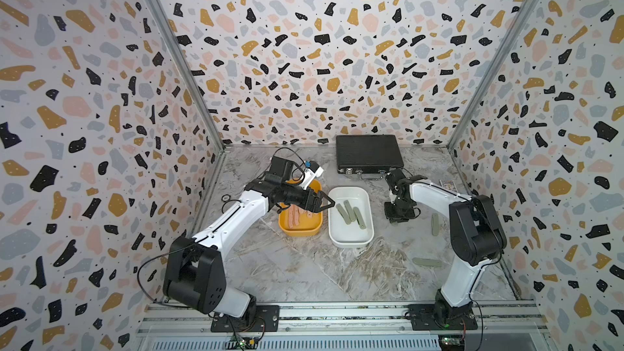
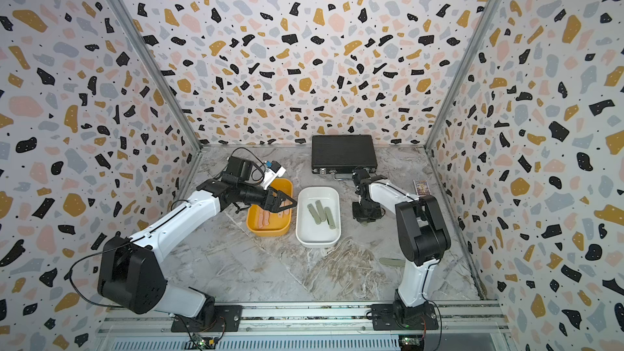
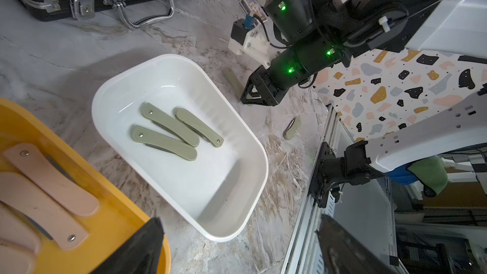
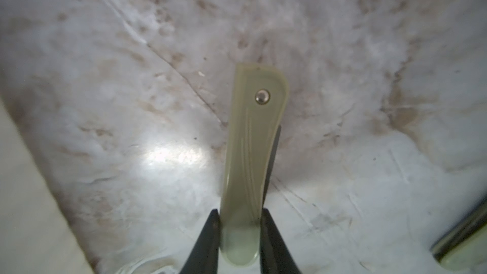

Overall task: Place the fruit knives into the storage box by color
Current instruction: Pick up the fruit knife from the center of the board, then place the fruit knife in the storage box.

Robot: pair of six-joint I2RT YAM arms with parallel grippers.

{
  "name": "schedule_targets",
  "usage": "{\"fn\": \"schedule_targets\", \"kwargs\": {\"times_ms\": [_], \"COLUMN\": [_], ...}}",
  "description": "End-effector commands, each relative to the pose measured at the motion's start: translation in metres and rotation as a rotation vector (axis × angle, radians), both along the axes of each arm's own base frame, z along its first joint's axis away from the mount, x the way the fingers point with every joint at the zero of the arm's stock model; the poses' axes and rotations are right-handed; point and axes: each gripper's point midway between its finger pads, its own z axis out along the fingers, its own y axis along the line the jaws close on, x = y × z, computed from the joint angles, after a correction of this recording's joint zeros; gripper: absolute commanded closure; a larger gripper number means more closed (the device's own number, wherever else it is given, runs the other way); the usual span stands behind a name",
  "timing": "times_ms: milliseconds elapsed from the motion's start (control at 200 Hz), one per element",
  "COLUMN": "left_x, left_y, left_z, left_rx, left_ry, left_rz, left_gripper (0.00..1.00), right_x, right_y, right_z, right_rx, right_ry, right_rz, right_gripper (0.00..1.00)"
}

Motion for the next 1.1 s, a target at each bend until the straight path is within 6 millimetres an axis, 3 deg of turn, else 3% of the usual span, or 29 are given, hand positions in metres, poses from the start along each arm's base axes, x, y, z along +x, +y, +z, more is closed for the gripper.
{"fn": "schedule_targets", "kwargs": {"times_ms": [0, 335, 501, 821, 1096], "left_x": [0.007, 0.014, 0.013, 0.023, 0.026], "left_y": [0.008, 0.025, 0.024, 0.033, 0.034], "left_z": [0.014, 0.026, 0.025, 0.011, 0.004], "left_rx": [-0.017, -0.068, -0.077, -0.068, -0.062], "left_ry": [-0.045, -0.035, -0.022, 0.018, 0.032], "left_rz": [0.011, 0.049, 0.041, 0.074, 0.082], "left_gripper": [0.08, 0.08, 0.08, 0.08, 0.08], "right_x": [0.005, 0.013, 0.015, 0.013, 0.006], "right_y": [0.012, 0.055, 0.088, 0.156, 0.190], "right_z": [0.037, 0.085, 0.096, 0.077, 0.051], "right_rx": [0.021, 0.041, 0.070, 0.168, 0.225], "right_ry": [-0.058, -0.140, -0.162, -0.123, -0.065], "right_rz": [0.030, 0.124, 0.178, 0.263, 0.290], "right_gripper": [0.78, 0.78, 0.78, 0.78, 0.78]}}
